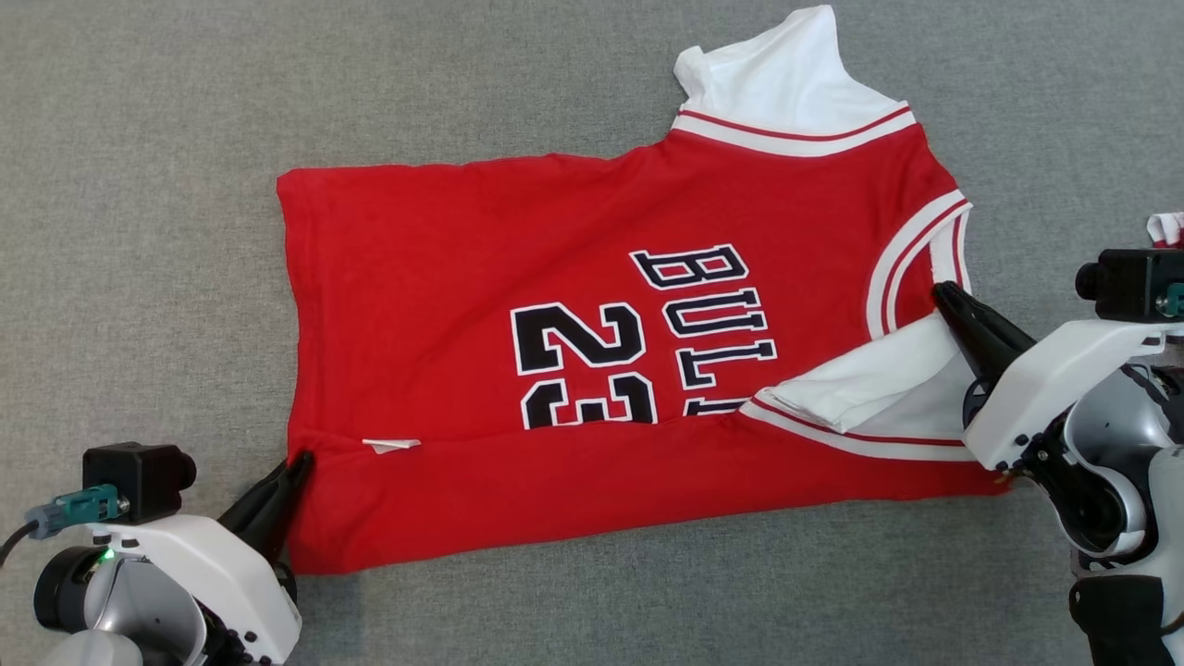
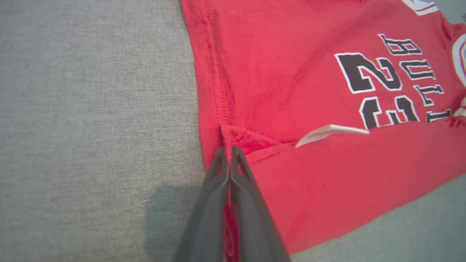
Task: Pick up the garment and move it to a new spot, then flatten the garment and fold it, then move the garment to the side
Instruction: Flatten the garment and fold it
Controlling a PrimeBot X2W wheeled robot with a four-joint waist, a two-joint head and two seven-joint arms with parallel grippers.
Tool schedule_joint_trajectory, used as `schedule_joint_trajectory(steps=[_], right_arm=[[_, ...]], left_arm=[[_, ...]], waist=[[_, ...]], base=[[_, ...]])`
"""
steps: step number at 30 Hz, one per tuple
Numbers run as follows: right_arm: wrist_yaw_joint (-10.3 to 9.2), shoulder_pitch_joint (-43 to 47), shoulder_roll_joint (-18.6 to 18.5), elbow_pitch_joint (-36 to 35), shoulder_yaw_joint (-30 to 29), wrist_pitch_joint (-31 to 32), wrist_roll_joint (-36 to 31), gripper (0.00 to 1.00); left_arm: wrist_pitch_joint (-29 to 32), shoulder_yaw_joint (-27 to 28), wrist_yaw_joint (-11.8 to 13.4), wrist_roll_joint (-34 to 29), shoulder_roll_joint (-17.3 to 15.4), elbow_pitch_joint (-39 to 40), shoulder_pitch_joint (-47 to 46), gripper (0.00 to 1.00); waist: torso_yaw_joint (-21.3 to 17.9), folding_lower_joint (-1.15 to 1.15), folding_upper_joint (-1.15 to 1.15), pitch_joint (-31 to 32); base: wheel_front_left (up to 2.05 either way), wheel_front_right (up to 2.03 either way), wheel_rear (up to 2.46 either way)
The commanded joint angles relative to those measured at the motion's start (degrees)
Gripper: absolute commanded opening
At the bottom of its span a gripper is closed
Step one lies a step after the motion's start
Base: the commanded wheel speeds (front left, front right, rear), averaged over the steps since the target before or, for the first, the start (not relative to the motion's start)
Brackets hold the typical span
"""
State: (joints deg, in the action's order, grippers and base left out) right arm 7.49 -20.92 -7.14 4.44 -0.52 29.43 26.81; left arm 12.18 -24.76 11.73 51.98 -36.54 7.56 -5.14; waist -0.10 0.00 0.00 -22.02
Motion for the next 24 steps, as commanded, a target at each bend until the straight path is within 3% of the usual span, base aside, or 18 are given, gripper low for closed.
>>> schedule_joint_trajectory(steps=[1,4,5,6,7,8,13,19,24], right_arm=[[0.0,-0.7,-0.7,1.6,-0.1,-0.8,-0.2,0.0],[0.0,-1.3,-0.9,4.4,0.1,-2.3,0.4,0.0],[0.0,-1.4,-1.0,5.2,0.1,-3.1,0.5,0.0],[0.0,-1.2,-0.9,5.8,0.1,-3.8,0.9,0.06],[0.0,-0.9,-0.8,6.2,0.3,-4.7,1.3,0.44],[0.0,-0.4,-0.7,6.4,0.3,-5.7,1.7,1.0],[0.0,2.1,-1.2,5.2,-0.5,-11.4,1.8,1.0],[0.0,7.2,-0.1,-0.2,-4.0,-26.6,-5.2,1.0],[0.0,9.4,1.3,-3.6,-5.0,-35.4,-10.6,1.0]], left_arm=[[-0.6,0.0,-0.5,0.0,0.2,-0.8,-1.2,0.0],[-1.0,-0.4,-1.3,0.2,0.9,-2.2,-1.7,0.0],[-1.4,-0.4,-1.6,0.3,1.3,-2.5,-1.8,0.08],[-1.7,-0.5,-1.7,0.3,1.5,-2.9,-1.8,0.5],[-2.4,-0.4,-1.9,0.2,1.9,-3.2,-1.8,1.0],[-3.1,-0.2,-1.8,0.2,2.3,-3.4,-1.7,1.0],[-9.2,2.0,-1.3,-0.3,4.8,-3.1,-1.6,1.0],[-22.9,6.4,-0.7,-4.3,8.0,-2.9,-3.5,1.0],[-26.8,8.4,-0.4,-9.8,10.0,-3.9,-6.1,1.0]], waist=[[0.4,0.0,0.0,-0.4],[0.7,0.0,0.0,-0.5],[0.7,0.0,0.0,-0.5],[0.8,0.0,0.0,-0.4],[0.9,0.0,0.0,-0.1],[0.9,0.0,0.0,0.1],[1.2,0.0,0.0,1.7],[1.6,0.0,0.0,4.9],[1.7,0.0,0.0,6.8]], base=[[0.0,0.0,0.0],[0.0,0.0,0.0],[0.0,0.0,0.0],[0.0,0.0,0.0],[0.0,0.0,0.0],[0.0,0.0,0.0],[0.0,0.0,0.0],[0.0,0.0,0.0],[0.0,0.0,0.0]])
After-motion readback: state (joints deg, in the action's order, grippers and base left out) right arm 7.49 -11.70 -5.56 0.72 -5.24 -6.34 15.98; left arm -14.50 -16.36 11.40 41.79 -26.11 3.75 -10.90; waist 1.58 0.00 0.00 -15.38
